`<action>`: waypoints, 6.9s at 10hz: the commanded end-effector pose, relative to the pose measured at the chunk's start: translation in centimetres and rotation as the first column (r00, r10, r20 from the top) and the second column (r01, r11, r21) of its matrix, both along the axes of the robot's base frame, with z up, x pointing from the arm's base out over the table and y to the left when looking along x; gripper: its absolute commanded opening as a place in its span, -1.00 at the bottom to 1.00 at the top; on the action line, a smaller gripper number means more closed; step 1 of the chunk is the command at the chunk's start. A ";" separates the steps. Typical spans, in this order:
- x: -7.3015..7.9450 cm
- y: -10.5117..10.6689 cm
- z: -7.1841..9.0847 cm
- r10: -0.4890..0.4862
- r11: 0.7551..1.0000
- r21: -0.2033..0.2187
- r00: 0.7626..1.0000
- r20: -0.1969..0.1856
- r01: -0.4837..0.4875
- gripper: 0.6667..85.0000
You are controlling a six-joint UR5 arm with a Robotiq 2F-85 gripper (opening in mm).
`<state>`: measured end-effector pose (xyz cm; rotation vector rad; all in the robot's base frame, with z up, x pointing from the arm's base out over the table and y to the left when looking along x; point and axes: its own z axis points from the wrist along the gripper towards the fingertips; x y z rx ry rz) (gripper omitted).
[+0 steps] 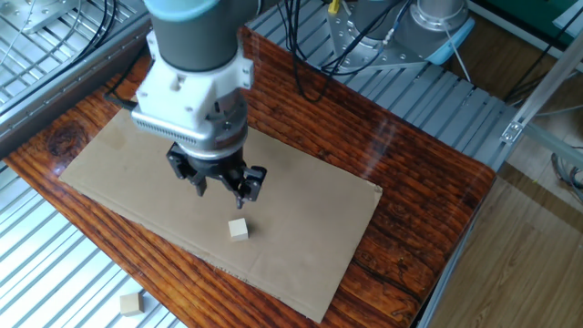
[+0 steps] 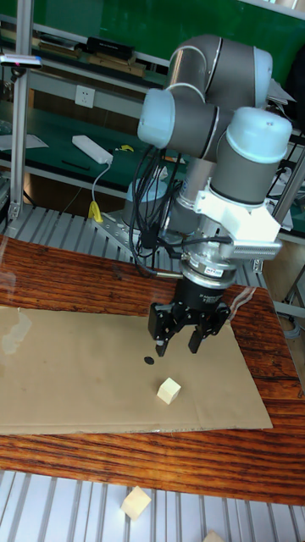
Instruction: Pick up one small block
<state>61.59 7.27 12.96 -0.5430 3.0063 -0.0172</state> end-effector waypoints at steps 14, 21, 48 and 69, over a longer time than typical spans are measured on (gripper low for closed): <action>1.4 2.4 -7.8 0.088 0.994 0.064 0.996 -0.021 -0.087 0.77; -0.1 2.3 -10.7 0.138 0.990 0.045 0.989 -0.051 -0.136 0.53; 5.5 -2.5 -0.3 -0.254 0.964 0.124 0.954 0.161 0.236 -0.99; 2.6 -4.6 4.1 -0.119 0.993 0.005 0.993 0.025 0.119 -0.99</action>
